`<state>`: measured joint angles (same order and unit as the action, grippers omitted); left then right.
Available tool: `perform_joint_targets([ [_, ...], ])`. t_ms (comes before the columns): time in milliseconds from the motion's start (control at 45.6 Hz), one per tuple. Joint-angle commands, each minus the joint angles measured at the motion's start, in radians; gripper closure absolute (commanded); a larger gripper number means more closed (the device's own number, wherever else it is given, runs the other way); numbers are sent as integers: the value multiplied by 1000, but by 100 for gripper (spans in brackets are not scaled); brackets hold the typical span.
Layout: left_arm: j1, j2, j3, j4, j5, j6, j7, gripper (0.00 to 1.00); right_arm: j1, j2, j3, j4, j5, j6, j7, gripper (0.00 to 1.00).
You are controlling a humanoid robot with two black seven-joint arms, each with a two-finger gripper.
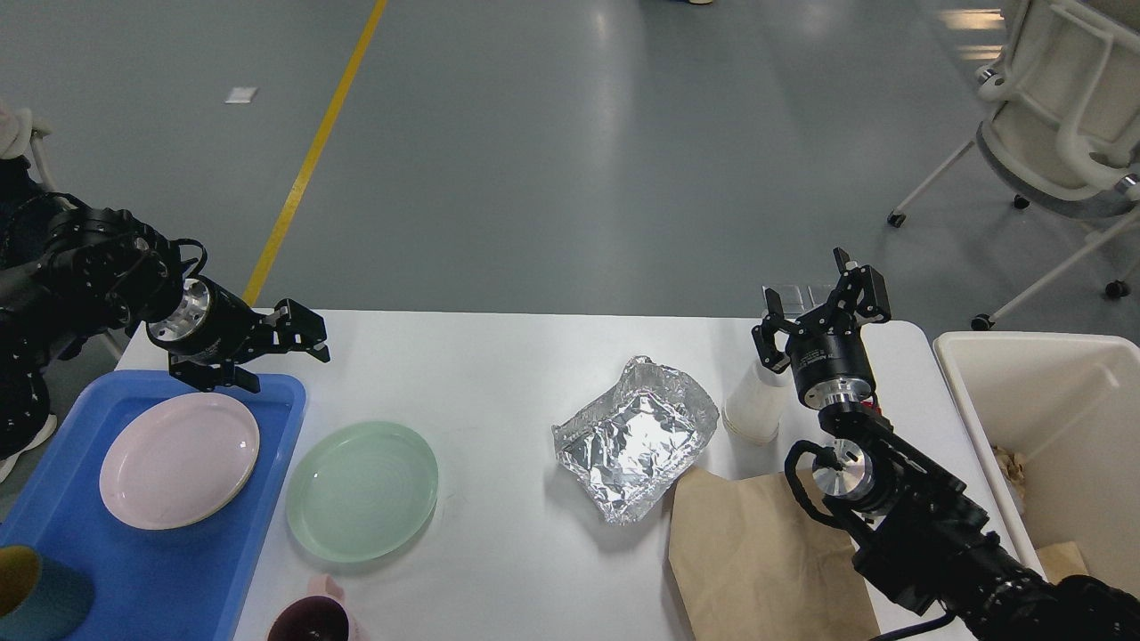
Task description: Tidy desktop
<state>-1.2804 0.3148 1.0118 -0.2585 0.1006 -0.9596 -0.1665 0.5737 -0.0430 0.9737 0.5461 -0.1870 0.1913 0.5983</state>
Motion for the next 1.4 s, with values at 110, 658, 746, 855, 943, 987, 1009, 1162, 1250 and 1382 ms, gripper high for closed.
perform_joint_targets([
  [110,-132,1,174,-301,1,0,1,3,0,0,0,0,0,0,0,0],
  [658,-356,-60,406,-838,34,0,7,4,0,0,0,0,0,0,0,0],
  [746,-379,-68,406,-910,56,0,7,4,0,0,0,0,0,0,0,0],
  [855,-392,-80,409,-952,62,0,7,4,0,0,0,0,0,0,0,0],
  [943,-396,-89,421,-970,64,0,7,4,0,0,0,0,0,-1,0,0],
  [987,-395,-92,427,-969,64,0,7,4,0,0,0,0,0,0,0,0],
  [1009,-392,-94,430,-964,64,0,7,4,0,0,0,0,0,0,0,0],
  [1162,-385,-103,436,-952,60,0,1,3,0,0,0,0,0,-1,0,0],
  [1250,-378,-111,435,-950,59,0,1,3,0,0,0,0,0,-1,0,0],
  [1382,-336,-138,429,-914,59,0,5,4,0,0,0,0,0,0,0,0],
])
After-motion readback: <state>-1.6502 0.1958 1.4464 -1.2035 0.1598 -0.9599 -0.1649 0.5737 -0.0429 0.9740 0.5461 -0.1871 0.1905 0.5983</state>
